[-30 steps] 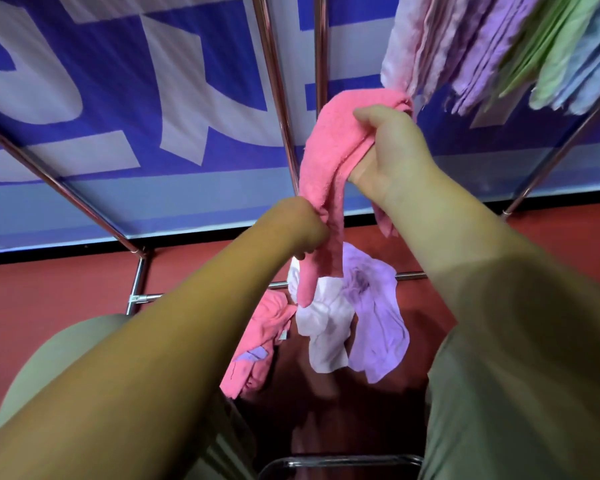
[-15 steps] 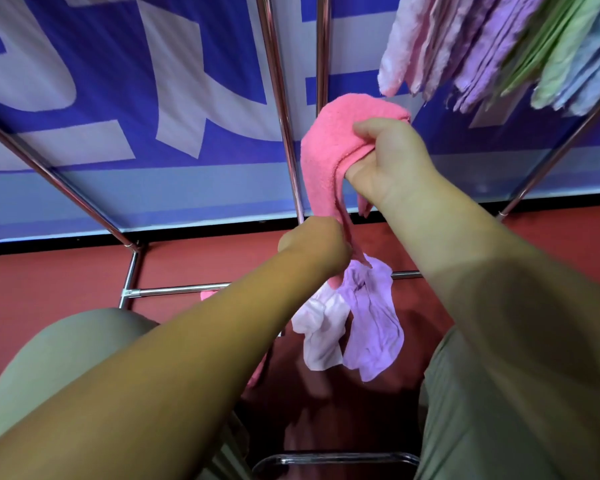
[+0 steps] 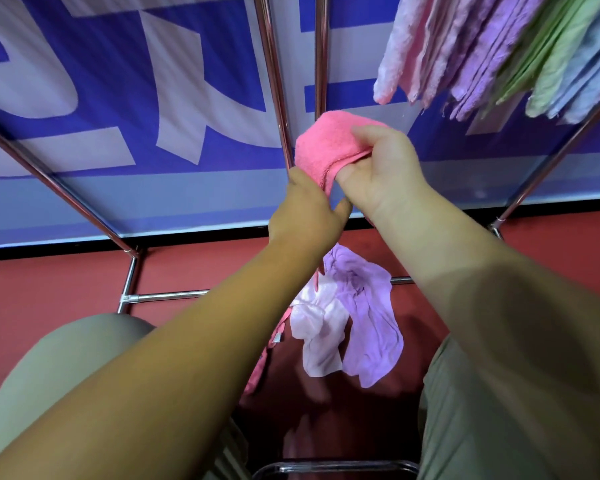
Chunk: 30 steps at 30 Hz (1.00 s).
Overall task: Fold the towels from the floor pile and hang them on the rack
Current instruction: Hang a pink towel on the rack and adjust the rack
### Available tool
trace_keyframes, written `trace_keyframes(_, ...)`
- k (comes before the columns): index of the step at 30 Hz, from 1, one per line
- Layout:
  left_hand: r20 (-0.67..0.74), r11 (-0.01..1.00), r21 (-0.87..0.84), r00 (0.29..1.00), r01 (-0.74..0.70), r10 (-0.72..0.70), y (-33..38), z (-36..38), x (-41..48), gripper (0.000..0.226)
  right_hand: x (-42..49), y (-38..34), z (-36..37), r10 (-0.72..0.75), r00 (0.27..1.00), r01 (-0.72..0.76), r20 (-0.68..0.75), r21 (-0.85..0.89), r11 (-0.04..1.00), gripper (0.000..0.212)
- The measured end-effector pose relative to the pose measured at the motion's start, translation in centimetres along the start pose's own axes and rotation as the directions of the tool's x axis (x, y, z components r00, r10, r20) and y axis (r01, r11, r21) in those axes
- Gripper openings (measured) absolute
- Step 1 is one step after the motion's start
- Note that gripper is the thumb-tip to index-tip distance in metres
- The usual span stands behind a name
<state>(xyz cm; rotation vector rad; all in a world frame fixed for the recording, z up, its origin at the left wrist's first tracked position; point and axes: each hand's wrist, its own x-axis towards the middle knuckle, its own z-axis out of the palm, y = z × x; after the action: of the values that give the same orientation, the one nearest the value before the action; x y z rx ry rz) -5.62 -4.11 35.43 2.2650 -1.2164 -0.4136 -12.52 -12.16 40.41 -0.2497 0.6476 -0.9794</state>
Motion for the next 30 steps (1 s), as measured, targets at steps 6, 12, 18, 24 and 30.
trace_keyframes(6,-0.133,0.995,-0.098,0.991,-0.019,0.006,-0.5,-1.1,1.7,0.017,-0.9,-0.7,0.3,0.027,0.998,-0.03,0.051,0.064,0.997,0.047)
trace_keyframes(12,-0.244,0.994,-0.089,0.969,-0.062,0.039,-0.3,-3.4,2.1,0.023,0.3,-0.8,-0.9,0.062,0.998,-0.062,-0.006,0.019,0.998,0.063)
trace_keyframes(18,-0.312,0.984,-0.009,0.936,-0.177,0.165,0.8,-5.7,1.5,0.027,0.7,1.1,-2.9,0.111,0.981,-0.195,-0.16,-0.792,0.579,0.024)
trace_keyframes(24,-0.305,0.975,0.048,0.926,-0.219,0.223,1.1,-6.4,0.6,0.032,1.0,1.6,-3.1,-0.275,0.947,-0.19,-0.165,-0.979,-0.067,0.068)
trace_keyframes(30,-0.331,0.976,0.093,0.918,-0.198,0.218,-0.2,-8.9,0.6,0.033,0.1,2.0,-2.7,-0.386,0.845,0.31,0.369,-0.928,-0.207,0.014)
